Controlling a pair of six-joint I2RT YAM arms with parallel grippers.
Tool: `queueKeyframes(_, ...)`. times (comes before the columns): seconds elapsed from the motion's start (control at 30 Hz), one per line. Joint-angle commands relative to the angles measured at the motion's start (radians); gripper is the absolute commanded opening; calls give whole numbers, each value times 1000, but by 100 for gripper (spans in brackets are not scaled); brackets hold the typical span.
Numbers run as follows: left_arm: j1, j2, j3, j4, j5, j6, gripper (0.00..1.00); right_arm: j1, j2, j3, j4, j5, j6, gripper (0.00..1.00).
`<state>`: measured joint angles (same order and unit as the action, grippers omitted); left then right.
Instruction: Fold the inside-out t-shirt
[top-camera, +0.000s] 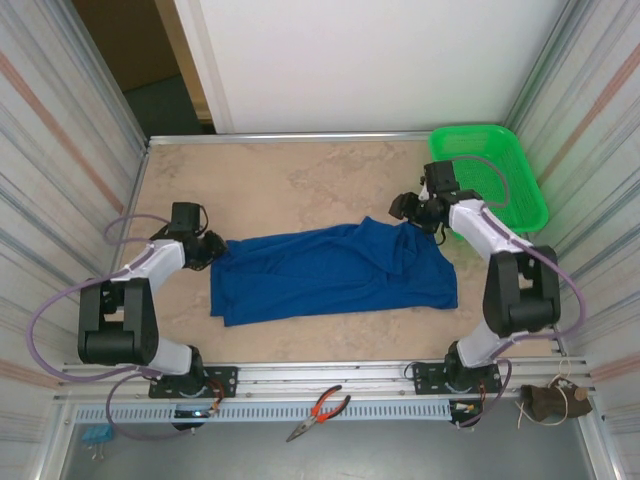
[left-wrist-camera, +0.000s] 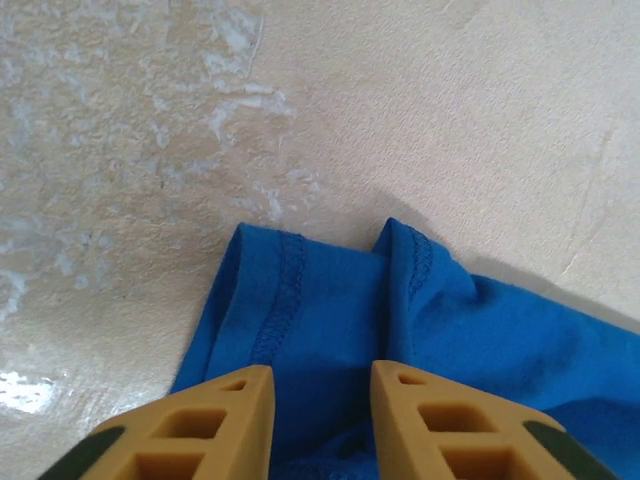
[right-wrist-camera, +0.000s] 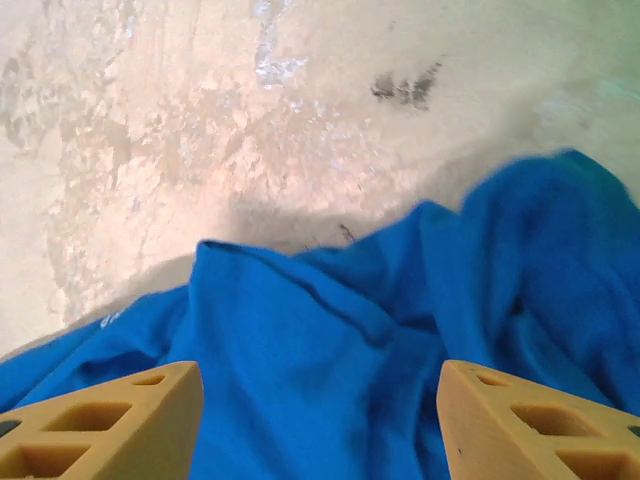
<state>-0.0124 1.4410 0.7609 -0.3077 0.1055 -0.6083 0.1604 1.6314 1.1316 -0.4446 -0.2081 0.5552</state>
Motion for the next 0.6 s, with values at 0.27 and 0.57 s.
queueKeyframes(0.27,-14,41,38,1,23,2,48,53,148,21,7,-50,-29,36)
queueKeyframes(0.57,-33,167,101,24,29,7,0,18,-64,-22,-25,-115,-52,0)
